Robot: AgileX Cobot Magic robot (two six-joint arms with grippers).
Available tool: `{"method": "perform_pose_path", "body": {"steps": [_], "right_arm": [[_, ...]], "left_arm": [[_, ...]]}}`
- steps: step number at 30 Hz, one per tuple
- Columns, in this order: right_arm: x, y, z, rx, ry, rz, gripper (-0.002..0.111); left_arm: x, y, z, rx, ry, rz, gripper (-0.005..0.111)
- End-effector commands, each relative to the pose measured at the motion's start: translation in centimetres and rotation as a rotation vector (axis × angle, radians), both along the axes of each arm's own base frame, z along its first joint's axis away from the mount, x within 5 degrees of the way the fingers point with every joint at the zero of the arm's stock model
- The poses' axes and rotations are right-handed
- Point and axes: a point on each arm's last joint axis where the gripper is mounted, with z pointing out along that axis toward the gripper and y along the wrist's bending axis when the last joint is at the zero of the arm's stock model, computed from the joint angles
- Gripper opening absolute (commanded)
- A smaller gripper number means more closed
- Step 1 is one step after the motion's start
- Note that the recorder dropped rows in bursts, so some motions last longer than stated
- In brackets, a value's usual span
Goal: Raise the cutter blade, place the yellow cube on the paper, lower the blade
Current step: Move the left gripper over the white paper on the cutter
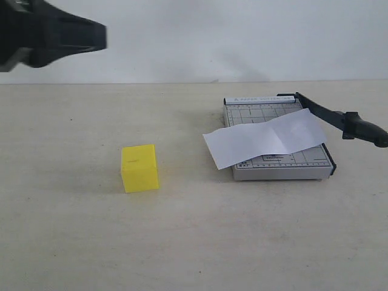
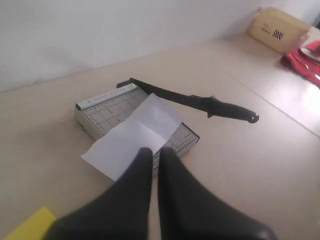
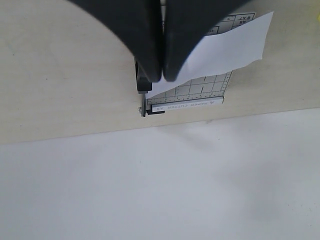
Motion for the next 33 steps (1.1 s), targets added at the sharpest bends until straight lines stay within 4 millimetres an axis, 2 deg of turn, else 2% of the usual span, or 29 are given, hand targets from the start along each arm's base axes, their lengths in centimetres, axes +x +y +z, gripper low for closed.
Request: {"method": "perform_pose_path", "body": {"steps": [1, 6, 12, 18, 25, 33], "right_arm": [[0.0, -0.1, 0.0, -0.004, -0.007, -0.006, 0.000], [0.0, -0.1, 0.0, -0.004, -0.007, -0.006, 0.000], [0.0, -0.1, 0.0, -0.004, -0.007, -0.006, 0.000], [0.0, -0.1, 0.0, -0.004, -0.007, -0.006, 0.000], [0.0, -0.1, 0.0, -0.004, -0.007, -0.006, 0.000], [0.0, -0.1, 0.0, -0.004, -0.007, -0.006, 0.000]], "left_arm": [[3.6, -3.9, -2.2, 0.125, 0.030, -0.099, 0.005], [6.1, -7.4, -5.7, 0.206, 0.022, -0.066, 0.005], [7.7, -10.0, -8.7, 0.274, -0.048, 0.037, 0.005], [9.5, -13.1, -11.6, 0.316, -0.007, -0.022, 0.005], [10.0, -17.9, -13.9, 0.338, 0.016, -0.151, 0.005], [12.2, -20.2, -16.4, 0.355, -0.018, -0.108, 0.005]]}}
